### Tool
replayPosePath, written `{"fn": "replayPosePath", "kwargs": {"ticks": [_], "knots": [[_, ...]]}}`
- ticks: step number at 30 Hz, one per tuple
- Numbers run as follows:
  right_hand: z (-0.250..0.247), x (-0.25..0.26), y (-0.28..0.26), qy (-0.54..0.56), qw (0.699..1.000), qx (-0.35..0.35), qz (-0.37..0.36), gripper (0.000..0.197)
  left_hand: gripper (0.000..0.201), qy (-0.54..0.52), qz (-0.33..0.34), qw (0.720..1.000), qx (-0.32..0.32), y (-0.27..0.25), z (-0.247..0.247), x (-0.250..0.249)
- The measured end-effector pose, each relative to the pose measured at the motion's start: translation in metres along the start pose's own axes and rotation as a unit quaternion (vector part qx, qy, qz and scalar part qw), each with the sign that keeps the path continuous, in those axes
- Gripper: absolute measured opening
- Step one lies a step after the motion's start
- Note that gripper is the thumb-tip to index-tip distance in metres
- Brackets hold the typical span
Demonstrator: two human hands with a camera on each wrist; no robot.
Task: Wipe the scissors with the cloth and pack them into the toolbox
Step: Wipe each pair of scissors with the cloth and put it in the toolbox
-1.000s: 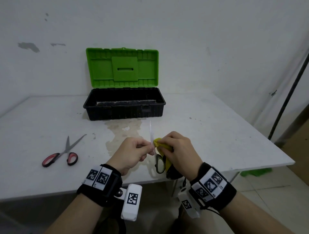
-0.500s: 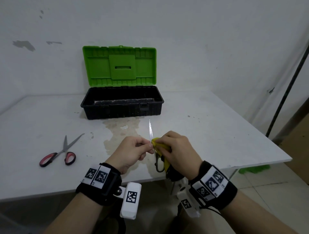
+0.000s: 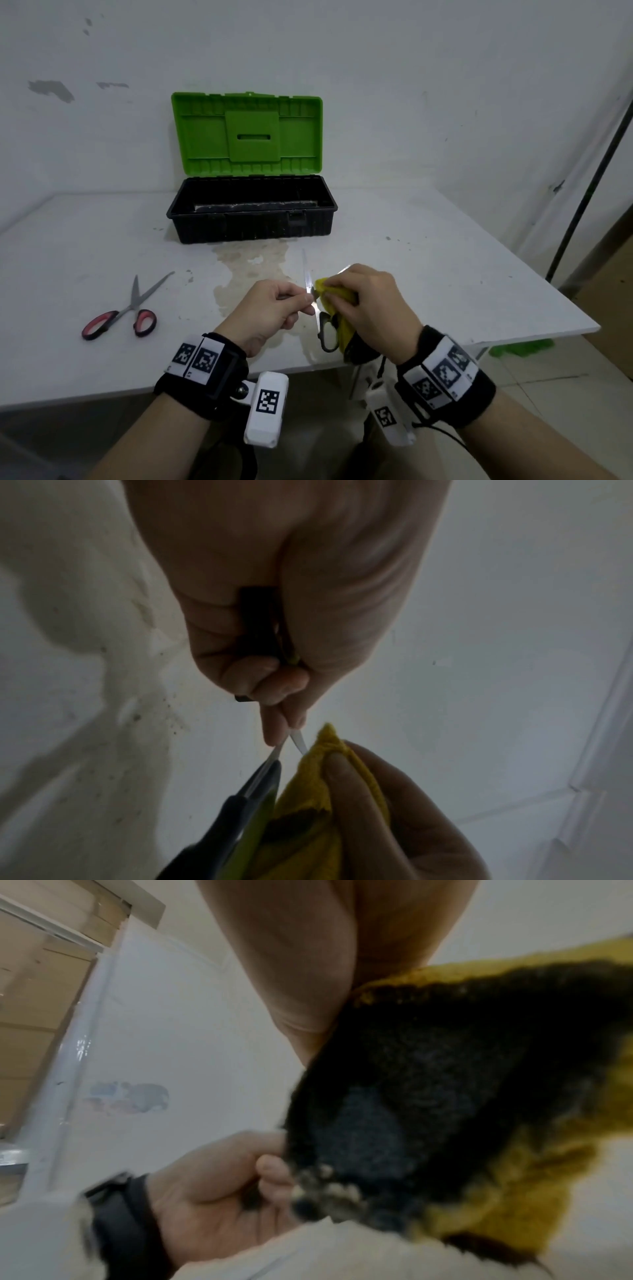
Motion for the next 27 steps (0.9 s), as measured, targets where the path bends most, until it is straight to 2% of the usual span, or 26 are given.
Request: {"fn": "replayPosePath", "kwargs": {"ticks": [3,11,14,17,19,23,27], "knots": [[0.013,0.002,-0.003,-0.01,1.0,0.018,-0.002,0.018,0.01,0.01,0.007,1.0,0.016,-0.002,0.005,-0.002],[-0.014,-0.047,0.013,-0.062,0.99,-0.028,0.122,0.018,0.009,0.023,0.003,1.0,-0.005,-0.003,-0.002,0.002],[-0.024,-0.03,0.01,-0.042,0.995,-0.045,0.073,0.017,0.009,0.02,0.003,1.0,-0.012,-0.002,-0.004,0.002],[-0.003,-0.004,0.002,-0.028,1.0,0.0,0.013,0.017,0.009,0.014,0.01,1.0,0.005,-0.001,0.002,-0.001],[0.01,-0.001,-0.002,-0.023,1.0,0.015,0.006,0.017,0.01,0.019,0.017,1.0,0.012,-0.001,0.005,-0.002],[0.003,-0.024,0.002,-0.014,0.998,-0.025,0.057,0.016,0.009,0.014,0.02,1.0,0.013,-0.004,0.001,-0.002],[-0.007,-0.057,0.011,-0.023,0.991,-0.022,0.128,0.016,0.009,0.012,0.003,1.0,0.004,-0.004,-0.004,0.004]]}}
Point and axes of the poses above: each hand's wrist, its own y-axis towards the middle knuckle, its own z-axis out of the palm, x = y × z, the point moved 8 cm from there along y, towards the middle knuckle, and after that the axes turned 7 degrees about -y, right-handed, at the moved point
